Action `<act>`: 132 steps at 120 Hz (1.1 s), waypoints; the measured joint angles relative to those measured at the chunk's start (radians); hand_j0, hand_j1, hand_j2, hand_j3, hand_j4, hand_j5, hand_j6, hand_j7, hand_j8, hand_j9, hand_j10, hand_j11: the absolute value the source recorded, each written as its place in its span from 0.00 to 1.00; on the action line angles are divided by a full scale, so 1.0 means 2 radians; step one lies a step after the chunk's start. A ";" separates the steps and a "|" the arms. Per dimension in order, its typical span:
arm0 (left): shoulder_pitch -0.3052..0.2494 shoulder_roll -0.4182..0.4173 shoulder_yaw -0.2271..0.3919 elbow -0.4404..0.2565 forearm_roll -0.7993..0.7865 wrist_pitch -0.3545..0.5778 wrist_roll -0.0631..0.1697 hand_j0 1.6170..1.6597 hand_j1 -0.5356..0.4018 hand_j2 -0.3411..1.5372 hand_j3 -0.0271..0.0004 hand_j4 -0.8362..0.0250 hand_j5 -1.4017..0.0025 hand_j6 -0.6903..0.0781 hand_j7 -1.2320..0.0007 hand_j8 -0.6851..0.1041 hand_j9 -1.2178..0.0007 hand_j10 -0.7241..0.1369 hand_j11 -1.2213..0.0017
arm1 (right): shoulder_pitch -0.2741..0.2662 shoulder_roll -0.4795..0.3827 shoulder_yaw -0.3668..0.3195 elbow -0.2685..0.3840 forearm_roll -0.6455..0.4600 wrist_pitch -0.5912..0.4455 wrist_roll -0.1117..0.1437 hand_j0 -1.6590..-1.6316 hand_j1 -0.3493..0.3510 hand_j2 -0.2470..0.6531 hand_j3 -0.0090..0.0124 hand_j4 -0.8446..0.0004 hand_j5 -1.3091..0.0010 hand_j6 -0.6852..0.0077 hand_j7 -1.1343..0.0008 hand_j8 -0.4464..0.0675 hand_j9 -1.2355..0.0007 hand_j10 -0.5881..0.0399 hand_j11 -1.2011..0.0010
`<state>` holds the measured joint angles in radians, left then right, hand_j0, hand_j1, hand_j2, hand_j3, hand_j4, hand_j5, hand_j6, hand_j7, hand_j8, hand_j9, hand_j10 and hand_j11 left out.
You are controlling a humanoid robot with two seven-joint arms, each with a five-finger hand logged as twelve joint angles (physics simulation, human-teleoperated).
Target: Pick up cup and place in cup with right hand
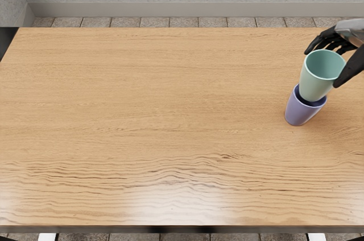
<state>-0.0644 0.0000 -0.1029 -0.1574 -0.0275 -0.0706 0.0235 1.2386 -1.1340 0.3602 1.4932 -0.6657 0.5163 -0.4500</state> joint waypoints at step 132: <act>0.000 0.000 0.000 0.000 0.000 0.000 0.000 0.96 0.93 0.18 0.98 0.96 0.99 0.88 0.99 0.85 0.99 0.83 0.99 | 0.007 0.009 0.016 -0.054 0.295 0.046 0.000 0.04 0.03 0.28 0.42 0.97 0.98 0.96 0.98 0.83 0.98 0.90 0.98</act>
<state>-0.0644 0.0000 -0.1029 -0.1574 -0.0275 -0.0706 0.0235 1.2530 -1.1164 0.3928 1.3860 -0.0749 0.6090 -0.4495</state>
